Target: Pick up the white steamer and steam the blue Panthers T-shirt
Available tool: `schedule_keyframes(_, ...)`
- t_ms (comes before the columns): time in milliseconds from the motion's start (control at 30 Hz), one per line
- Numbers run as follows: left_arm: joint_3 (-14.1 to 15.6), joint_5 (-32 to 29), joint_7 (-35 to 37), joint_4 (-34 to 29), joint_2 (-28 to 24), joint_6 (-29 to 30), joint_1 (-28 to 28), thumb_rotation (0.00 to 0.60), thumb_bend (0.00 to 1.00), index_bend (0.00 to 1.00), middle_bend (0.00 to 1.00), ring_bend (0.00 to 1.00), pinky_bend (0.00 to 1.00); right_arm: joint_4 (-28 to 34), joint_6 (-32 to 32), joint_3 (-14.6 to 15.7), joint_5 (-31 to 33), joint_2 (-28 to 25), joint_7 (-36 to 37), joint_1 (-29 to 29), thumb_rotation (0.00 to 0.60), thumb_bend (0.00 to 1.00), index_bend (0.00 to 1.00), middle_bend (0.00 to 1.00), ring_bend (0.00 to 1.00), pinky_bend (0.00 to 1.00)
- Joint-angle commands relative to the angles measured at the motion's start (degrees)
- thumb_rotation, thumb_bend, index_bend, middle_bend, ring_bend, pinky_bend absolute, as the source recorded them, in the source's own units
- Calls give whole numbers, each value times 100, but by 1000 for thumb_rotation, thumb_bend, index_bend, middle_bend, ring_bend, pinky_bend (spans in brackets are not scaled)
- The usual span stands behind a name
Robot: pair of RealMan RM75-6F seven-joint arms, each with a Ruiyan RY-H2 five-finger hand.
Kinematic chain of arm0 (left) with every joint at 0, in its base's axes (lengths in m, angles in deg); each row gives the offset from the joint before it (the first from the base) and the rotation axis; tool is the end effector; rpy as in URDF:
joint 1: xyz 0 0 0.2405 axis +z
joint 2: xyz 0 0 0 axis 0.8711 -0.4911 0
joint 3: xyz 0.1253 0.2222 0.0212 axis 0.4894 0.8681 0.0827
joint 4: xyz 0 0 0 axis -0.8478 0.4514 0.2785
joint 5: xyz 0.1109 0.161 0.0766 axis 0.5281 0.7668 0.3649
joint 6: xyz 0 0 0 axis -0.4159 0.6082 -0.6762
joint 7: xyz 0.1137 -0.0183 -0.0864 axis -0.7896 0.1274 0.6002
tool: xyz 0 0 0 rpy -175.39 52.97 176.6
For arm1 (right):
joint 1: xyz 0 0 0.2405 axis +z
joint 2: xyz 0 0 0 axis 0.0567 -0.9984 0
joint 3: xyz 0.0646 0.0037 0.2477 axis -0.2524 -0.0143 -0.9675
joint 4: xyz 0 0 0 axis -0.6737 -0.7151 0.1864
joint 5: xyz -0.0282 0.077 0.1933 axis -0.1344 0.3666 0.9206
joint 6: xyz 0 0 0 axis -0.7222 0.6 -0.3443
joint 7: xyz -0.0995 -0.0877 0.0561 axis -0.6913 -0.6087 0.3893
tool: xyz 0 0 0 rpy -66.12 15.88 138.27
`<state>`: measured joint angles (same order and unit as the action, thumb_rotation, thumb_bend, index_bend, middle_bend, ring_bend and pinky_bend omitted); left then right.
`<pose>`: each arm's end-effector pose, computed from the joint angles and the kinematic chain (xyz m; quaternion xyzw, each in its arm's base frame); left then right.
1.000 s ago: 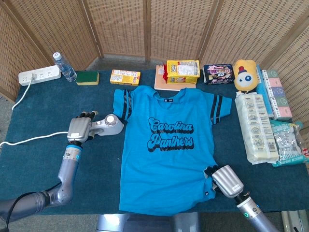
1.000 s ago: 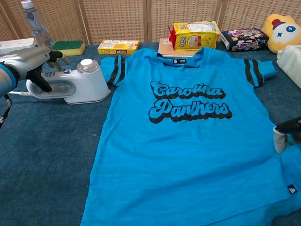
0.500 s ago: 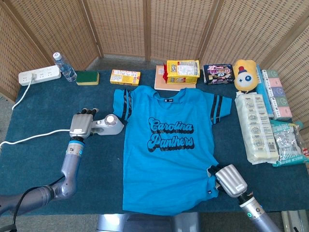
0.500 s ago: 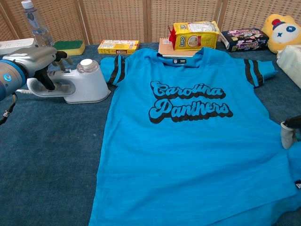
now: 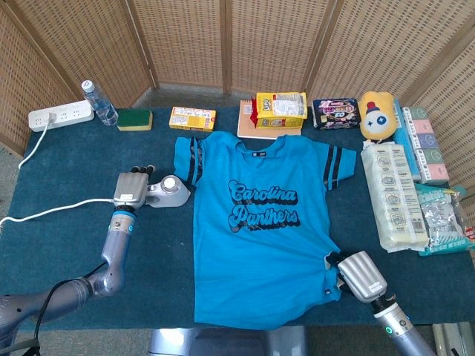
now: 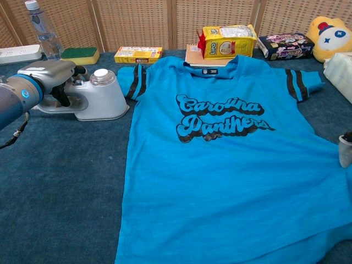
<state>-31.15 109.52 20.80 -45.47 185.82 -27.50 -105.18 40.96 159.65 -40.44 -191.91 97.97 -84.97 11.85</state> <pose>-0.2015 0.3943 -0.0303 -0.6682 -0.3917 -0.2700 0.5720 -0.2856 -0.1918 0.0358 0.7544 -0.3011 0.4080 0.4168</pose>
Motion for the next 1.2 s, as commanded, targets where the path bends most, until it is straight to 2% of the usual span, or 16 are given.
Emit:
schedule_keyframes(33,-17,100,170,140,83,-45,-16,600,497,326,355,358,576,13,17,-16,13,-15,5,-10,600,570,614,557,613,782)
schedule_keyframes(167,-38,202,393,243,113,-84,9,600,501,414,459,471,646,38,19,-37,22,-30,6,-13,600,570,617,561,614,783)
schedule_keyframes(233,-61,236,551,218,65,-161,37,600,504,456,549,542,676,44,13,-48,23,-26,1,-10,600,569,618,562,614,783)
schedule_keyframes(333,-64,281,671,152,-32,-245,63,600,506,493,617,593,700,48,8,-62,25,-26,-6,-8,600,570,618,564,614,784)
schedule_keyframes(567,-105,419,1108,21,-180,-348,154,600,509,521,672,638,735,55,6,-98,41,-29,-1,-6,600,570,620,568,614,783)
schedule_keyframes(767,-102,774,1788,-66,-295,-408,268,600,510,535,712,662,751,62,-13,-114,44,-22,-7,0,600,569,621,570,616,783)
schedule_keyframes(1000,-35,1527,2777,-145,-407,-170,438,600,510,556,722,662,761,63,-14,-132,43,-15,-2,4,600,569,622,570,616,784)
schedule_keyframes(1200,57,2059,3306,-245,-561,77,540,600,509,560,727,662,761,61,-32,-136,35,-3,6,16,600,568,622,571,617,784)
